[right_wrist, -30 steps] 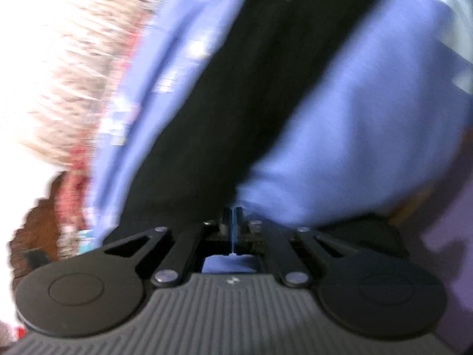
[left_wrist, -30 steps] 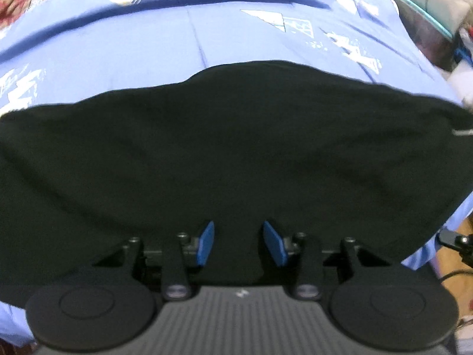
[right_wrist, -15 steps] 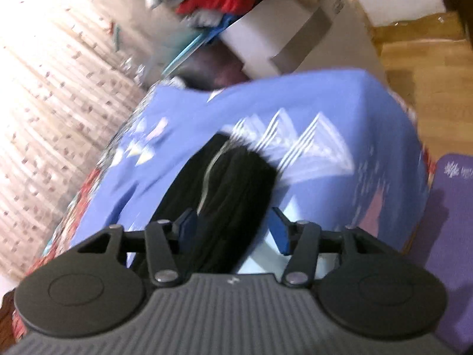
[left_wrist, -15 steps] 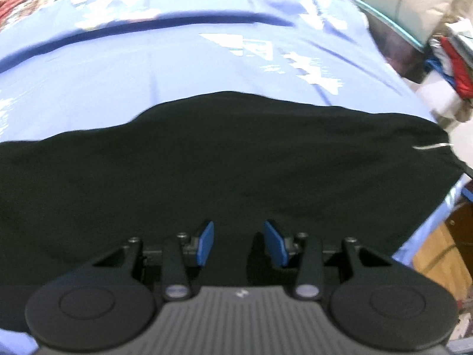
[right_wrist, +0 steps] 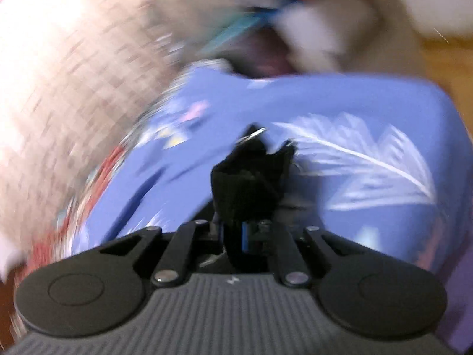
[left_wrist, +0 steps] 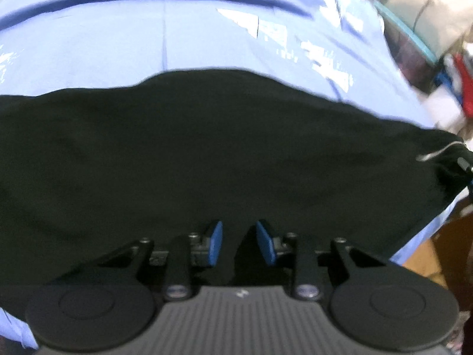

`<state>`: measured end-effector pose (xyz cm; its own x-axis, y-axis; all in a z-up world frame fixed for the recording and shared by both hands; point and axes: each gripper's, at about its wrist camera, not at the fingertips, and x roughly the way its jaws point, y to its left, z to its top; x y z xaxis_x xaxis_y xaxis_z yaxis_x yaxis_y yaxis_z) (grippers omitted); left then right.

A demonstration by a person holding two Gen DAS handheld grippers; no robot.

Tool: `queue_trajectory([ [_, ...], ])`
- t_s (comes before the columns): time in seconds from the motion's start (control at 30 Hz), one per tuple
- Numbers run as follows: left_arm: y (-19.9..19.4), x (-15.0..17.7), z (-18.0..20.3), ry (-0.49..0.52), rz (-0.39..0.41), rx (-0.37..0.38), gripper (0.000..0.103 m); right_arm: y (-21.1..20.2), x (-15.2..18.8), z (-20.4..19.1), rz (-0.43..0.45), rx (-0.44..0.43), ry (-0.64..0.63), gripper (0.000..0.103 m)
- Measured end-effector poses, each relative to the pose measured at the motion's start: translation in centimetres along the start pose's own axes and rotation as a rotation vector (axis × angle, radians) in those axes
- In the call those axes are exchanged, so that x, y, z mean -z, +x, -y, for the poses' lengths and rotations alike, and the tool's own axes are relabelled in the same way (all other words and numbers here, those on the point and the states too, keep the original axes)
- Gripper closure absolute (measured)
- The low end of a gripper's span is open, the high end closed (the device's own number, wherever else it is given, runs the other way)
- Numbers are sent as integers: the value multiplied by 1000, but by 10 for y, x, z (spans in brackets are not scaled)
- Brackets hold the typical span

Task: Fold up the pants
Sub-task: 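Release the pants with both grippers and regrasp the folded edge with the left gripper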

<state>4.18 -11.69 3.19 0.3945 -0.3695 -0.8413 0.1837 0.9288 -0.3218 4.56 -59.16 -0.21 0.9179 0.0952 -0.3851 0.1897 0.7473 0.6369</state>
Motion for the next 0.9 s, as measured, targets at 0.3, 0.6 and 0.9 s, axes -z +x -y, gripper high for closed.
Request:
queue_trajectory([
  [0.3, -47, 12, -53, -115, 130, 17, 68, 50, 129, -153, -333, -109, -796, 78],
  [0.6, -123, 58, -145, -275, 287, -15, 58, 13, 161, -182, -281, -156, -1095, 38],
  [0.9, -143, 91, -227, -553, 382, -17, 47, 72, 146, -148, -461, 5, -598, 68],
])
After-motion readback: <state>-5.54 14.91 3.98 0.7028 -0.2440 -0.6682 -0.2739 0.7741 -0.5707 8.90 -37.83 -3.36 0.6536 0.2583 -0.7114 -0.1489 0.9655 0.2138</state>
